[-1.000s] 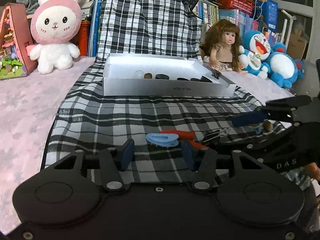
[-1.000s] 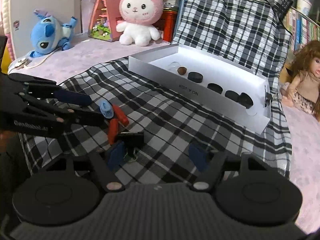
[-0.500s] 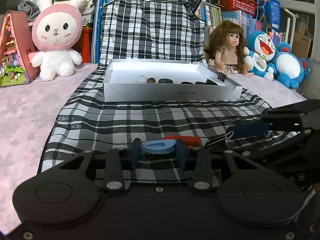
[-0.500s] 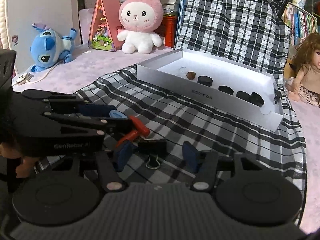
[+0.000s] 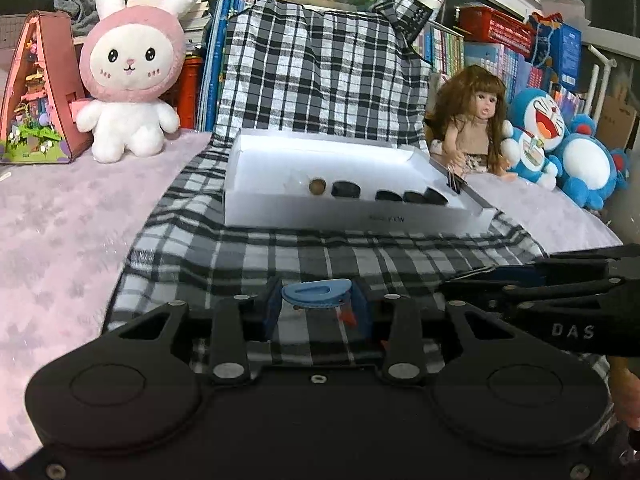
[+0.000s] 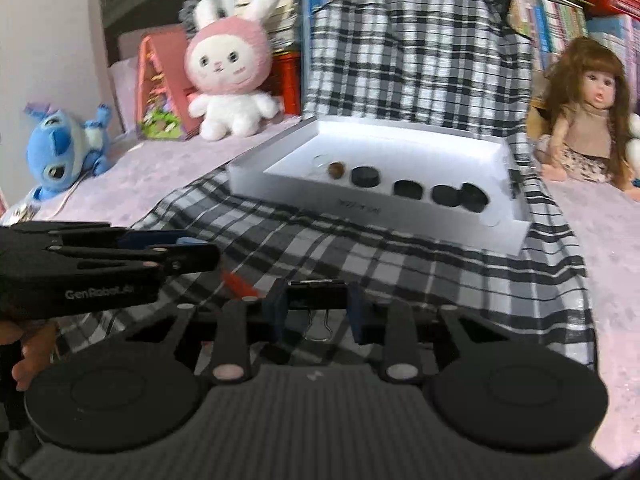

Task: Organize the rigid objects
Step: 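Carry the blue clip and binder clip into the white tray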

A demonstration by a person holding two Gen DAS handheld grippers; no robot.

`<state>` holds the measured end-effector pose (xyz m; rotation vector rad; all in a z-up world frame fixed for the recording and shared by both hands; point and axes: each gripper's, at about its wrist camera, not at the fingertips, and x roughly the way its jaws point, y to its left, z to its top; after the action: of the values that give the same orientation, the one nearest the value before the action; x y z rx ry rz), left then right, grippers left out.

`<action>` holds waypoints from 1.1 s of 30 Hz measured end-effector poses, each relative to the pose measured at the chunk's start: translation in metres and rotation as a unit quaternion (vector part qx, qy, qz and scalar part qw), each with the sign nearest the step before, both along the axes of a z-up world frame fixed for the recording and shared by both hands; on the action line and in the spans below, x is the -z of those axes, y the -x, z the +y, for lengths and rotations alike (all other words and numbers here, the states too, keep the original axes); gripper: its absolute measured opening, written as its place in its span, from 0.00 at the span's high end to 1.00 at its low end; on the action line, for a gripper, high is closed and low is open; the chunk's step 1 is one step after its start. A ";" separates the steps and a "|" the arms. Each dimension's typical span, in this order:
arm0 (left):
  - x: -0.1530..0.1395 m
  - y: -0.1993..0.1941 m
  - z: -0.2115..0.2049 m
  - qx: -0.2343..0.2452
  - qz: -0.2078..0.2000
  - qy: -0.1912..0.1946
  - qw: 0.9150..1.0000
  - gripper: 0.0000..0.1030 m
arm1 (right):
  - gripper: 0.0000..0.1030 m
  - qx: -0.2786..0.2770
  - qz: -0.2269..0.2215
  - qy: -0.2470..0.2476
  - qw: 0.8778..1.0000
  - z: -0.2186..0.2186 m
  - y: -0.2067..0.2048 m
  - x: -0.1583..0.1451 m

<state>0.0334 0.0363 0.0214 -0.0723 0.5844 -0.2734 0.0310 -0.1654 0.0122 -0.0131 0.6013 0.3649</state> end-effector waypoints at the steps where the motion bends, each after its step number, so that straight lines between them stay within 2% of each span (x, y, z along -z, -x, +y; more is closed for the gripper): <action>1: -0.003 -0.004 0.001 -0.002 0.002 0.002 1.000 0.65 | 0.64 0.007 0.001 -0.003 1.000 -0.003 -0.003 -0.002; 4: -0.016 -0.020 0.006 -0.007 0.007 0.010 1.000 0.65 | 0.64 0.033 0.009 -0.015 0.999 -0.013 -0.015 -0.012; 11: -0.044 -0.061 0.012 -0.016 -0.011 0.014 1.000 0.65 | 0.64 0.084 0.033 -0.049 0.995 -0.035 -0.056 -0.037; 15: -0.051 -0.096 0.010 -0.015 0.008 0.024 1.000 0.65 | 0.64 0.105 0.045 -0.062 0.991 -0.044 -0.082 -0.047; 22: -0.044 -0.157 0.007 -0.021 0.071 0.042 0.996 0.66 | 0.64 0.130 0.080 -0.069 0.986 -0.052 -0.125 -0.048; 33: -0.017 -0.201 -0.007 -0.043 0.105 0.027 0.993 0.65 | 0.64 0.134 0.116 -0.067 0.982 -0.034 -0.164 -0.027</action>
<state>0.2342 0.0298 0.0388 -0.1799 0.7811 -0.1998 0.1952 -0.1991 0.0390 0.2400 0.7984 0.1441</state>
